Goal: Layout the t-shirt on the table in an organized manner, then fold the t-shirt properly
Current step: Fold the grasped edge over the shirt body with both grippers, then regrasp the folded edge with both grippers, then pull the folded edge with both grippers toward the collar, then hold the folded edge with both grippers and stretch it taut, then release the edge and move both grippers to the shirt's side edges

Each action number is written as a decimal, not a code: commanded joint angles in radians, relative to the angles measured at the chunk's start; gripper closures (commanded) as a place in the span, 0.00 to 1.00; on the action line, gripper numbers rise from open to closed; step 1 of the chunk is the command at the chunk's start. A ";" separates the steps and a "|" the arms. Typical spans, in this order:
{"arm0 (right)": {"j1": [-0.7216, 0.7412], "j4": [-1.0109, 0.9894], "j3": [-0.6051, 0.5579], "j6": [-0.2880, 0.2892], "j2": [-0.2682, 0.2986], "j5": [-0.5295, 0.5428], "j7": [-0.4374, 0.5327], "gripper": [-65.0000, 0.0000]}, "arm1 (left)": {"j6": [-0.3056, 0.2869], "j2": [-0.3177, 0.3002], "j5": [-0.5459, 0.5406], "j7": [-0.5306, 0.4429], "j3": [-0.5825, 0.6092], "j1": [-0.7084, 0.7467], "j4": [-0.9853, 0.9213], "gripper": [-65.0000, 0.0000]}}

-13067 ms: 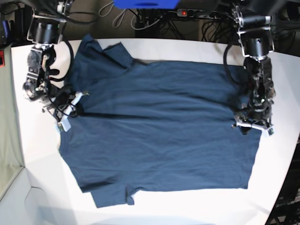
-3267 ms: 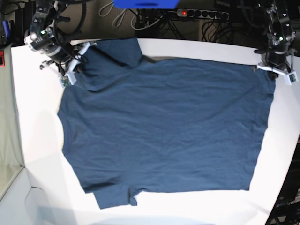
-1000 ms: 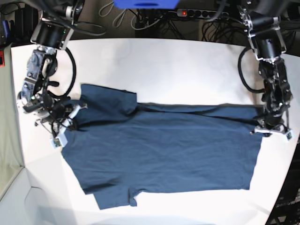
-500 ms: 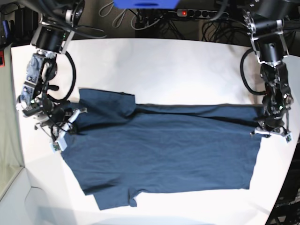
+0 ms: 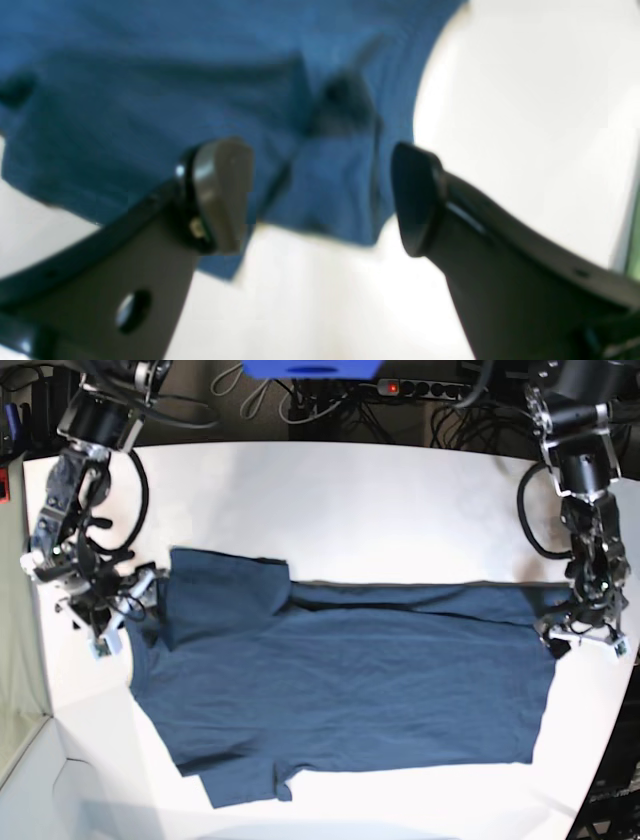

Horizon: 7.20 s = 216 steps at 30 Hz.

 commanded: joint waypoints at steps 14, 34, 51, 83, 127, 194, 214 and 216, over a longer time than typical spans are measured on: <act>-0.126 0.007 0.089 0.003 -0.001 0.017 0.023 0.32 | 0.001 -0.011 0.001 -0.022 0.005 0.098 0.066 0.13; -0.200 0.063 -0.020 0.003 -0.090 0.017 0.023 0.32 | 0.001 0.010 0.004 -0.021 0.060 0.098 0.064 0.72; -0.132 -0.064 -0.076 0.003 -0.085 0.014 0.055 0.68 | -0.001 0.009 0.002 -0.021 0.060 0.138 0.067 0.73; 0.169 -0.046 -0.078 0.003 -0.056 0.012 -0.097 0.60 | -0.001 -0.001 -0.004 -0.021 0.054 0.158 0.075 0.73; -0.147 0.120 0.002 0.003 0.102 0.015 0.056 1.00 | -0.001 -0.065 -0.007 -0.010 0.006 0.362 0.415 1.00; -0.566 0.370 0.069 0.003 0.013 0.014 -0.039 0.52 | 0.001 -0.030 0.002 0.397 -0.075 0.628 0.566 0.53; -0.130 0.284 0.180 0.003 0.105 0.014 -0.046 0.41 | 0.006 0.029 0.005 0.392 -0.469 0.482 0.764 0.51; -0.034 0.195 0.132 0.003 0.111 0.012 -0.046 0.41 | 0.007 0.029 0.005 0.392 -0.483 0.430 0.741 0.51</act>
